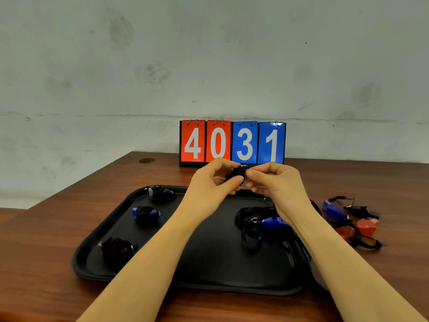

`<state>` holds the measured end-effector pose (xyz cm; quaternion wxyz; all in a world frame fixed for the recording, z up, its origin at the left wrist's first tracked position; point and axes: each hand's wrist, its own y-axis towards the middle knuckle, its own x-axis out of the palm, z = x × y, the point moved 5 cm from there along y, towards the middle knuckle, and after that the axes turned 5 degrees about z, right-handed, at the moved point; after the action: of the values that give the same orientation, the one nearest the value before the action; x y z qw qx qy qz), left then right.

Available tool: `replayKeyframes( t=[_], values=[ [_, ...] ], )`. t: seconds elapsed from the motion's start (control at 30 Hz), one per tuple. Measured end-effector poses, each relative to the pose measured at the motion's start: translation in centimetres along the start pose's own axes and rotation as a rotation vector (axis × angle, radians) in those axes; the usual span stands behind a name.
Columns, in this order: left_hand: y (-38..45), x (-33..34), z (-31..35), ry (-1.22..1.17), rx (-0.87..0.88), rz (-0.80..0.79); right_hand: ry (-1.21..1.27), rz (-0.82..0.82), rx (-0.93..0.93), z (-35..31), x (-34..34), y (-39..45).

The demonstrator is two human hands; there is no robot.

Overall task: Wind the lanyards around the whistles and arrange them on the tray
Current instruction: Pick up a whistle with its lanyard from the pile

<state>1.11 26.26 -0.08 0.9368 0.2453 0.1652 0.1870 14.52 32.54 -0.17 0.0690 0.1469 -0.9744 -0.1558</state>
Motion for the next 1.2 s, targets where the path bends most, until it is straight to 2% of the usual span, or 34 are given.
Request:
replayKeyframes(
  t=[0.3,0.4,0.63,0.87,1.2],
  values=[
    [-0.03,0.11,0.11,0.020,0.011,0.019,0.066,-0.019,0.020,-0.07,0.06,-0.02],
    [-0.04,0.16,0.07,0.050,0.023,0.013,0.022,-0.018,-0.011,-0.15,0.06,0.00],
    [-0.28,0.16,0.27,0.230,0.172,0.036,-0.051,0.022,-0.062,-0.12,0.22,-0.06],
    [-0.26,0.72,-0.30,0.167,0.128,-0.027,-0.016,0.070,-0.103,-0.22,0.50,-0.61],
    [-0.17,0.82,-0.43,0.108,0.093,-0.063,-0.044,0.047,-0.178,-0.79,0.59,-0.79]
  ],
)
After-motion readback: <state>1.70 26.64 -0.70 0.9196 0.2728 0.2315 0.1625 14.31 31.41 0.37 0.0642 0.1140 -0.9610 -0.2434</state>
